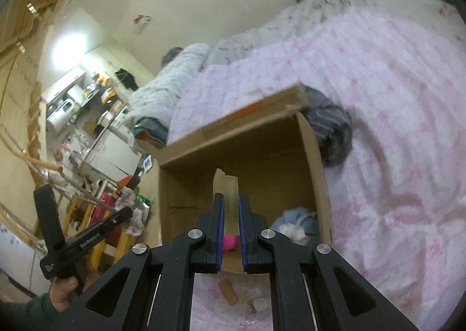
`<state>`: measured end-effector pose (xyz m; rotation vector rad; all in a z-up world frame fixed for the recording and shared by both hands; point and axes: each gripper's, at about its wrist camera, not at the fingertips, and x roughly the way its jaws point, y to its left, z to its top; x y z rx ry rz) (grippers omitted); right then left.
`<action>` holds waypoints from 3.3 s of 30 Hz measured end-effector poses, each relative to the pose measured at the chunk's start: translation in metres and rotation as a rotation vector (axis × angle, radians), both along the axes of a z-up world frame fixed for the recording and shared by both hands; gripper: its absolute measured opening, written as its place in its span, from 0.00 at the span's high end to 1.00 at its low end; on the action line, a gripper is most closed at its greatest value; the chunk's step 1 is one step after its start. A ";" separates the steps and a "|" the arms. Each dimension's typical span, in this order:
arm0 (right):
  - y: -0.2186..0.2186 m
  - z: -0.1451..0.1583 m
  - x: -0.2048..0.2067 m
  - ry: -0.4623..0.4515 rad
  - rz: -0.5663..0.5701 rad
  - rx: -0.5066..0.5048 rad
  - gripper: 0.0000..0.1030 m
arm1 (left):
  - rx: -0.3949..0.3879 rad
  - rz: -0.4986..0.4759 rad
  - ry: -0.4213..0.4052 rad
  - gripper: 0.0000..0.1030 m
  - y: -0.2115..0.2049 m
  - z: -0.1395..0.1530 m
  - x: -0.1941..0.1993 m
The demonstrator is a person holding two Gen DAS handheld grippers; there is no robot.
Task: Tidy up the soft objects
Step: 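Carry the lace scrunchie and beige piece over the box with both grippers, then open both grippers to drop the lace scrunchie and beige piece into the box, then raise both open grippers out of the box toward the tube and bag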
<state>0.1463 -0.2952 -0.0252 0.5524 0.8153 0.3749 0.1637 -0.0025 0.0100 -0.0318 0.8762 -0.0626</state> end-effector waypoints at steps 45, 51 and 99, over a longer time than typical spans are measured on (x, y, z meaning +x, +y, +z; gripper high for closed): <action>0.050 -0.041 0.021 0.121 0.126 -0.178 0.89 | -0.085 -0.120 0.113 0.87 -0.025 -0.064 0.021; 0.061 -0.036 0.021 0.096 0.164 -0.185 0.89 | -0.069 -0.135 0.111 0.87 -0.030 -0.064 0.017; 0.046 -0.036 0.014 0.088 0.086 -0.165 0.30 | 0.060 0.003 0.043 0.40 -0.001 -0.035 -0.016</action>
